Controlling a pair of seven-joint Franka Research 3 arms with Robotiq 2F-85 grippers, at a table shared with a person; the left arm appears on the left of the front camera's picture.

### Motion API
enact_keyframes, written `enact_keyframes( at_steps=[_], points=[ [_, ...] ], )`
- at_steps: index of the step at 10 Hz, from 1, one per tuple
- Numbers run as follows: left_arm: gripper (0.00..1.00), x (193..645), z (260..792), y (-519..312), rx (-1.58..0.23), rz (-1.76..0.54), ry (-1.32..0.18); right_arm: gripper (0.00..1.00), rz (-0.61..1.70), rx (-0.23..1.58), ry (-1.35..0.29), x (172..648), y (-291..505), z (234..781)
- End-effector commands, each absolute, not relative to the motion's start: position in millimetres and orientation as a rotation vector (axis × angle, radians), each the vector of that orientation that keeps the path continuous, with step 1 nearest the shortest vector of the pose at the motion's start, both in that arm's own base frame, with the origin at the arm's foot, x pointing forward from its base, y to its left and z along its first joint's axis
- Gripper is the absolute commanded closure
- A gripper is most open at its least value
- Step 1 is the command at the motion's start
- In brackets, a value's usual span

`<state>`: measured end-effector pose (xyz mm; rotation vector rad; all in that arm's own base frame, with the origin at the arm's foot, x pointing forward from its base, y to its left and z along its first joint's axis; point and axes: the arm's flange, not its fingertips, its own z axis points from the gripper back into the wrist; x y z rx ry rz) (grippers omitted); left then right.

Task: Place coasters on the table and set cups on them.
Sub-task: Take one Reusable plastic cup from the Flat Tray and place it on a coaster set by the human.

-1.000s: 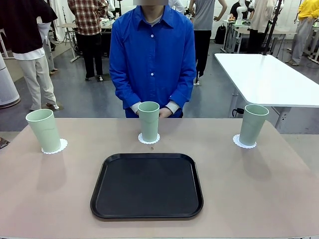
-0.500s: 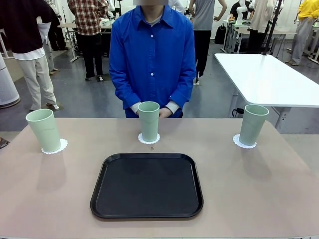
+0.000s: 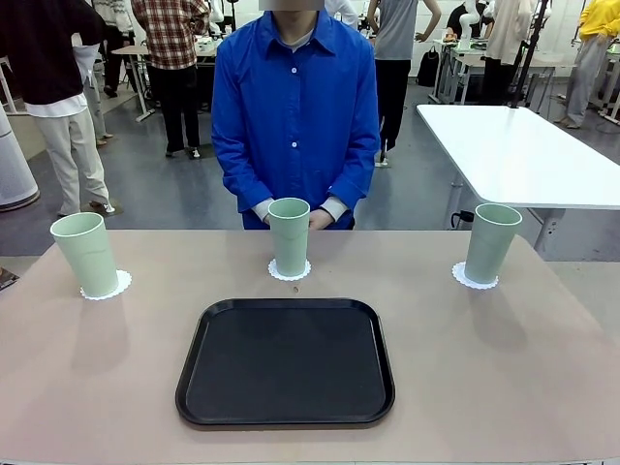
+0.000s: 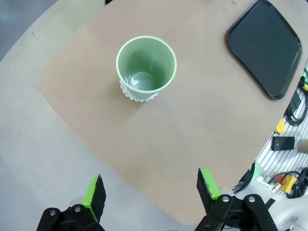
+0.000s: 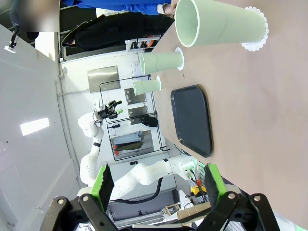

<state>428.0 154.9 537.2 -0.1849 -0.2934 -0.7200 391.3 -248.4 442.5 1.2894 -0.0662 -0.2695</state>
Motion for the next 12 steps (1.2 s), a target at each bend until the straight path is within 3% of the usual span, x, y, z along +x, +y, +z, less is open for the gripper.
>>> enact_keyframes(
  at_steps=[1, 4, 5, 7, 9, 11, 12],
  points=[
    [0.00, 394, 517, 141, -0.114, -0.498, -0.249, 0.00, -0.269, 1.294, -0.070, 388, -247, 443],
    [0.00, 344, 499, 135, -0.156, -0.432, -0.194, 0.00, -0.269, 1.294, -0.070, 388, -247, 443],
    [0.00, 384, 503, 147, -0.156, -0.491, -0.212, 0.00, -0.269, 1.294, -0.070, 388, -247, 443],
    [0.00, 359, 494, 140, -0.164, -0.456, -0.201, 0.00, -0.269, 1.294, -0.070, 388, -247, 443],
    [0.00, 364, 492, 201, -0.762, -0.487, -0.289, 0.00, -0.269, 1.294, -0.070, 388, -247, 443],
    [0.00, 369, 493, 255, -1.084, -0.479, -0.405, 0.00, -0.269, 1.294, -0.070, 388, -247, 443],
    [0.00, 368, 485, 274, -1.155, -0.486, -0.421, 0.00, -0.269, 1.294, -0.070, 388, -247, 443]
  ],
)
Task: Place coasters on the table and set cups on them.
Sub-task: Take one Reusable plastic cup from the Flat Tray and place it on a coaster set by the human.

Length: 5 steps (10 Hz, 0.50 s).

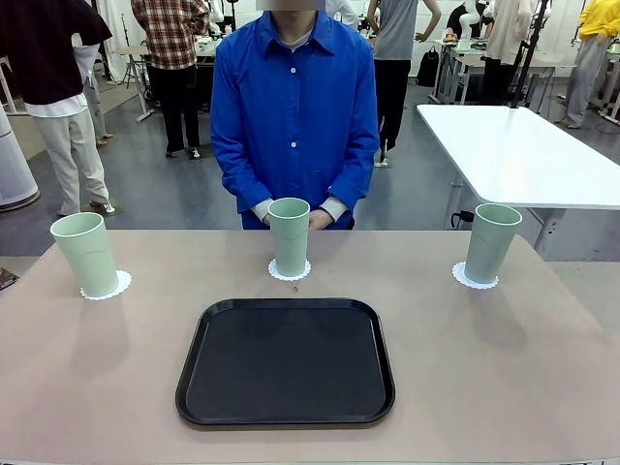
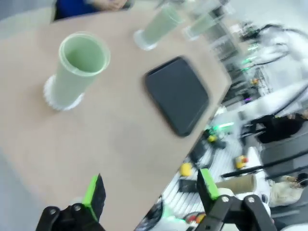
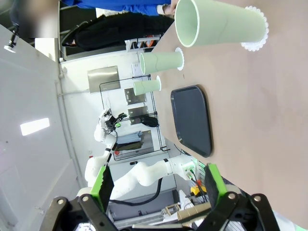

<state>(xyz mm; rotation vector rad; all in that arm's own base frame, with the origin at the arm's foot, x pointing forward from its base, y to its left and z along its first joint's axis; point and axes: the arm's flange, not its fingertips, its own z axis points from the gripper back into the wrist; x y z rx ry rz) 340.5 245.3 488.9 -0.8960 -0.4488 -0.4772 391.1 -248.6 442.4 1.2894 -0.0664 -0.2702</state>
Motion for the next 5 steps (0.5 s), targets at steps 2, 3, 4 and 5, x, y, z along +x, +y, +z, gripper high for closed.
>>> enact_keyframes(
  at_steps=[2, 3, 4, 5],
  points=[
    [0.00, 383, 460, 310, -1.269, -0.478, -0.391, 0.00, -0.269, 1.294, -0.070, 388, -247, 443],
    [0.00, 390, 452, 324, -1.289, -0.469, -0.368, 0.00, -0.269, 1.294, -0.070, 388, -247, 443],
    [0.00, 395, 445, 336, -1.304, -0.446, -0.346, 0.00, -0.269, 1.294, -0.070, 388, -247, 443],
    [0.00, 399, 439, 347, -1.319, -0.428, -0.323, 0.00, -0.269, 1.294, -0.070, 388, -247, 443]
  ],
)
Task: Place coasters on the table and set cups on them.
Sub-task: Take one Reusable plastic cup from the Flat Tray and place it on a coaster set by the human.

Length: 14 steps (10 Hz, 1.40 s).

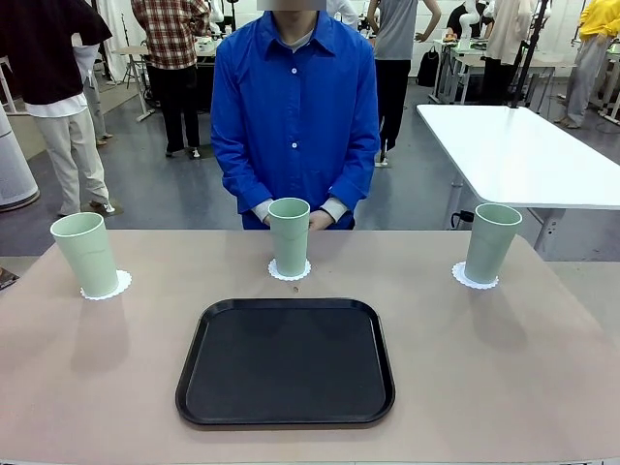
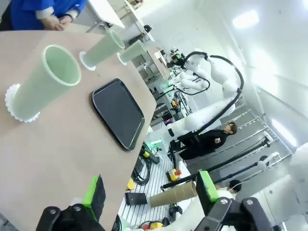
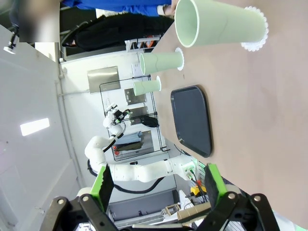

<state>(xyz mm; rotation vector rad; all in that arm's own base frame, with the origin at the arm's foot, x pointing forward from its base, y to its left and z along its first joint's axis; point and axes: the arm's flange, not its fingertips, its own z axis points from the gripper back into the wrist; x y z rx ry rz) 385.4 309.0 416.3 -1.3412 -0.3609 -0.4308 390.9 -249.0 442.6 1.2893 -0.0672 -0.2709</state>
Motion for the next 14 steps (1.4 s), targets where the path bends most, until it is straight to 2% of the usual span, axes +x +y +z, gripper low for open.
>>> enact_keyframes(
  at_steps=[1, 4, 9, 14],
  points=[
    [0.00, 401, 428, 357, -1.331, -0.428, -0.287, 0.00, -0.269, 1.294, -0.070, 388, -247, 443],
    [0.00, 401, 412, 370, -1.307, -0.376, -0.272, 0.00, -0.269, 1.294, -0.070, 388, -247, 443],
    [0.00, 388, 420, 373, -1.251, -0.329, -0.325, 0.00, -0.269, 1.294, -0.070, 388, -247, 443],
    [0.00, 386, 408, 369, -1.283, -0.336, -0.318, 0.00, -0.269, 1.294, -0.070, 388, -247, 443]
  ],
)
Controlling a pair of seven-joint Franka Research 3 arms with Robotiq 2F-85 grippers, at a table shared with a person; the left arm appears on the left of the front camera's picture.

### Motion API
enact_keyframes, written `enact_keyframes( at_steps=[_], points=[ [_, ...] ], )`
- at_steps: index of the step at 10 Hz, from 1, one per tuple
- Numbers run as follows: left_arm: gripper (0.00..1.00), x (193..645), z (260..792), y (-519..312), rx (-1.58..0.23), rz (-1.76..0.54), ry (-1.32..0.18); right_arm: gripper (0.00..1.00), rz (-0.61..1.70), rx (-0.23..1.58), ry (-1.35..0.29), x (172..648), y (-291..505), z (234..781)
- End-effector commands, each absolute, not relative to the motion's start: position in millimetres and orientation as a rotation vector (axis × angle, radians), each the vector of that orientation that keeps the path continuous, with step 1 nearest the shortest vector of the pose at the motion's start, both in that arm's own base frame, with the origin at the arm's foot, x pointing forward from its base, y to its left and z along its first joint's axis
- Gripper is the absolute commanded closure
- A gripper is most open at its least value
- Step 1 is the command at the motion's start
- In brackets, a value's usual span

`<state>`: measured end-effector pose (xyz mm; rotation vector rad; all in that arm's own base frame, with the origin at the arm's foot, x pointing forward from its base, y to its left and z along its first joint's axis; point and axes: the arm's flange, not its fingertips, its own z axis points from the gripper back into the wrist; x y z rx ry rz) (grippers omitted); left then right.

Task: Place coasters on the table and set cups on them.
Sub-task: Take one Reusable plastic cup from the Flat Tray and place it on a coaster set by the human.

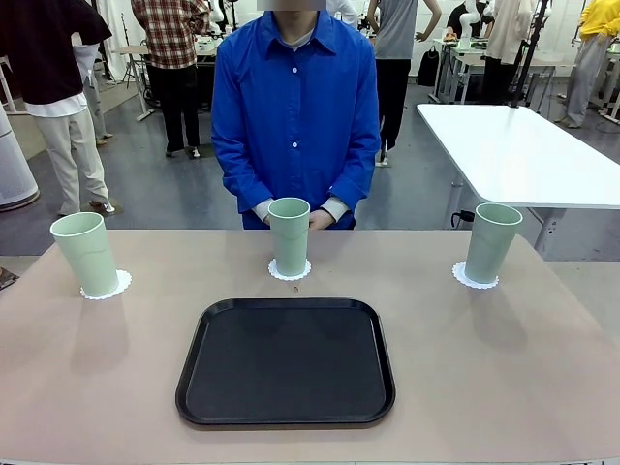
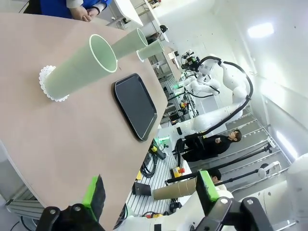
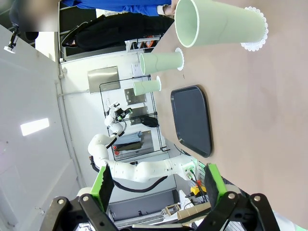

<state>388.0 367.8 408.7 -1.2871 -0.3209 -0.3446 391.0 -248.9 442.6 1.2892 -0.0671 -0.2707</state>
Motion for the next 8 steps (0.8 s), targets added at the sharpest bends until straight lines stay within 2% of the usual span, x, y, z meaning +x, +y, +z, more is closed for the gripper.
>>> enact_keyframes(
  at_steps=[1, 8],
  points=[
    [0.00, 385.8, 407.9, 368.8, -1.283, -0.336, -0.318, 0.00, -0.269, 1.294, -0.070, 388.3, -247.2, 443.3],
    [0.00, 385.8, 407.9, 368.8, -1.283, -0.336, -0.318, 0.00, -0.269, 1.294, -0.070, 388.3, -247.2, 443.3]
  ],
)
